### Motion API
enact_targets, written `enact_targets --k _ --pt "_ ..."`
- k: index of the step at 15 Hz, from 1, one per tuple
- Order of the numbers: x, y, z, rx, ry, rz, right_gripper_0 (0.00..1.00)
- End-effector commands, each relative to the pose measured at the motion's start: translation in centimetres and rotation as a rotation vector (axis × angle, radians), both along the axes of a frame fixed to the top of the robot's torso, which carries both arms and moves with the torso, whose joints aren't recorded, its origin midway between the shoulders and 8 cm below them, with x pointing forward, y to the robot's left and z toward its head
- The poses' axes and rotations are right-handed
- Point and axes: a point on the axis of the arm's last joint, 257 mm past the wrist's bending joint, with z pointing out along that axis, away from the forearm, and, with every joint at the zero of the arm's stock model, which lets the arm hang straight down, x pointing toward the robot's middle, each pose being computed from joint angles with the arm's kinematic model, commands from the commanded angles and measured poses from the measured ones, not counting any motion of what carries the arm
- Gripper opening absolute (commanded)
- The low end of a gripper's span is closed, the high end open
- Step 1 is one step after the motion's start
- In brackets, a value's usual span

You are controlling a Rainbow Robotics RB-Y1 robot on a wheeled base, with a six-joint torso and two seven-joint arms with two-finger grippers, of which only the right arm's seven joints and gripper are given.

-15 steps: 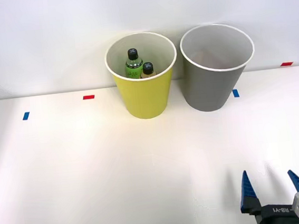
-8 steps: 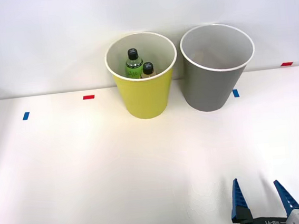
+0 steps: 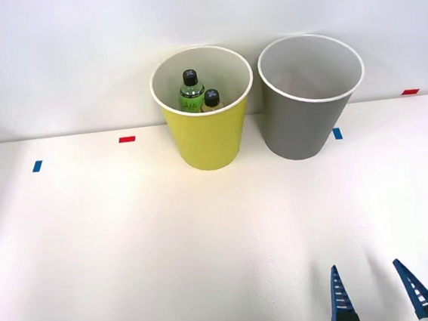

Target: Put cans in the gray bin, plastic bottles in the light green bin

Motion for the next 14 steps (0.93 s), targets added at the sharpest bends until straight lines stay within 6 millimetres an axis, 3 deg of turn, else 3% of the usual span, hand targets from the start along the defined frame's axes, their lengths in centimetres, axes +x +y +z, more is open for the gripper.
enact_targets --k 1,4,14 --pt "-0.8 0.1 1.6 -0.011 -0.062 -0.010 1.00" --pt "-1.5 0.0 2.2 -0.030 -0.087 -0.039 1.00" --pt "-3.0 -1.5 1.3 -0.141 -0.048 -0.124 1.00"
